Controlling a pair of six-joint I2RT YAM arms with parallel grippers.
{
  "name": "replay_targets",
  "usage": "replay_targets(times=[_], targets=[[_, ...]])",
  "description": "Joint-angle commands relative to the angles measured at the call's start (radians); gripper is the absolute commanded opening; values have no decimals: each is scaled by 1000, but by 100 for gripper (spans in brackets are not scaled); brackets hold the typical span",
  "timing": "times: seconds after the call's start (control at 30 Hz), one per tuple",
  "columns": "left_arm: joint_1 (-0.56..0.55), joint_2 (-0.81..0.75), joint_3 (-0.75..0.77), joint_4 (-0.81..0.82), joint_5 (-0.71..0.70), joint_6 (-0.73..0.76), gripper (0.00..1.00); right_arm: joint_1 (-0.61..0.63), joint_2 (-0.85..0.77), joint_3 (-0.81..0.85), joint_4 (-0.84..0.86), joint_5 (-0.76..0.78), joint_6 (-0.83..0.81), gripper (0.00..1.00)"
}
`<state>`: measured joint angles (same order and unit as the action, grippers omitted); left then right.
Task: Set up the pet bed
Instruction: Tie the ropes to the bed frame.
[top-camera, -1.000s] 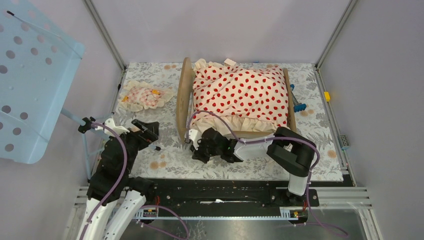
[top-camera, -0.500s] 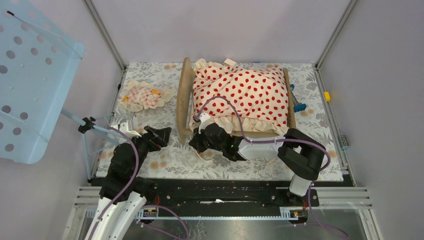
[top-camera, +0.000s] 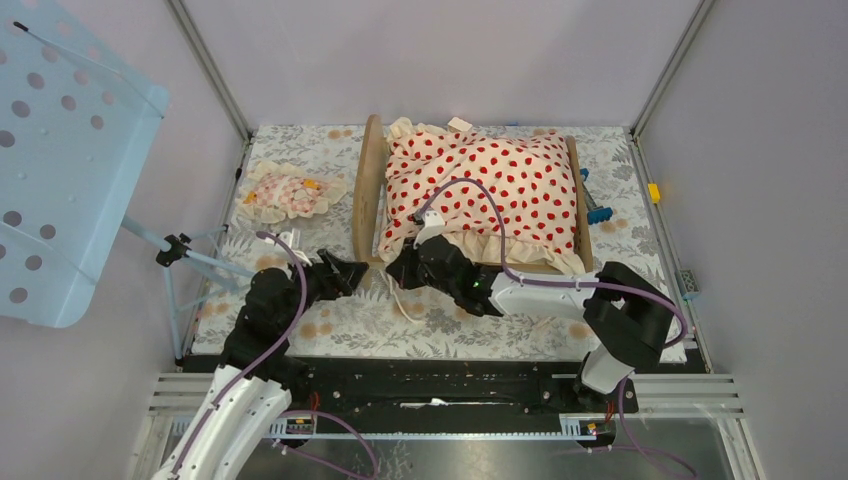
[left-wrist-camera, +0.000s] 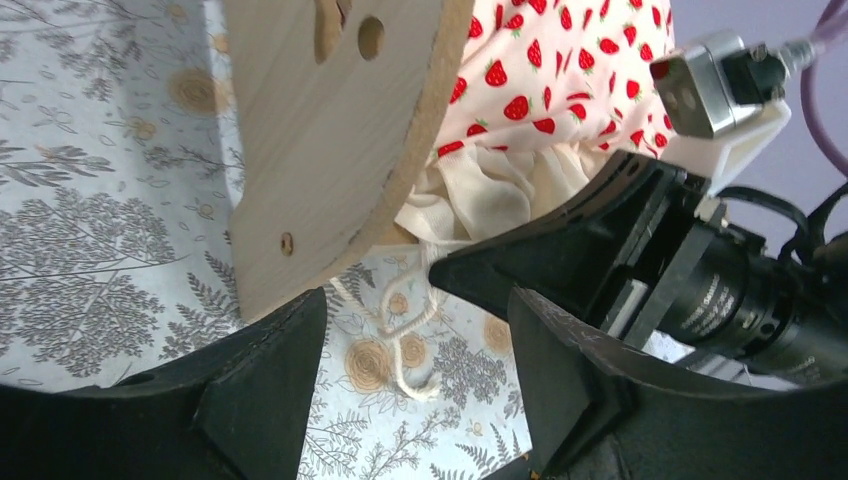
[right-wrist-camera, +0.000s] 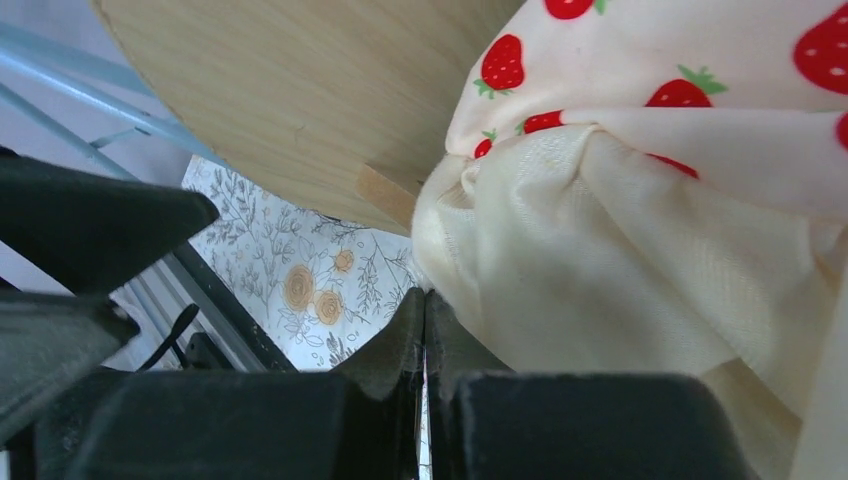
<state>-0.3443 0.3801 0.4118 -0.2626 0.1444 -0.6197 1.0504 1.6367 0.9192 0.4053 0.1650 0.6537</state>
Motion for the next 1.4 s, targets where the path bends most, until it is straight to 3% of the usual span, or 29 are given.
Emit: replay_targets(times=[0.0, 0.3, 0.7, 0.97, 1.37], targets=[[5, 13, -31, 120, 116, 25, 69, -24, -45, 48, -27, 45, 98, 0], [-8, 127, -30, 176, 207, 50, 63, -74, -56, 82, -69, -17, 200, 0], [-212, 269, -25, 259, 19, 123, 60, -86, -51, 112, -69, -125, 207, 0], [-240, 245, -41, 253, -129, 132, 60, -89, -56, 127, -87, -162, 212, 0], [-257, 315, -56, 328, -96, 152, 52, -97, -61, 124, -96, -241, 254, 0]])
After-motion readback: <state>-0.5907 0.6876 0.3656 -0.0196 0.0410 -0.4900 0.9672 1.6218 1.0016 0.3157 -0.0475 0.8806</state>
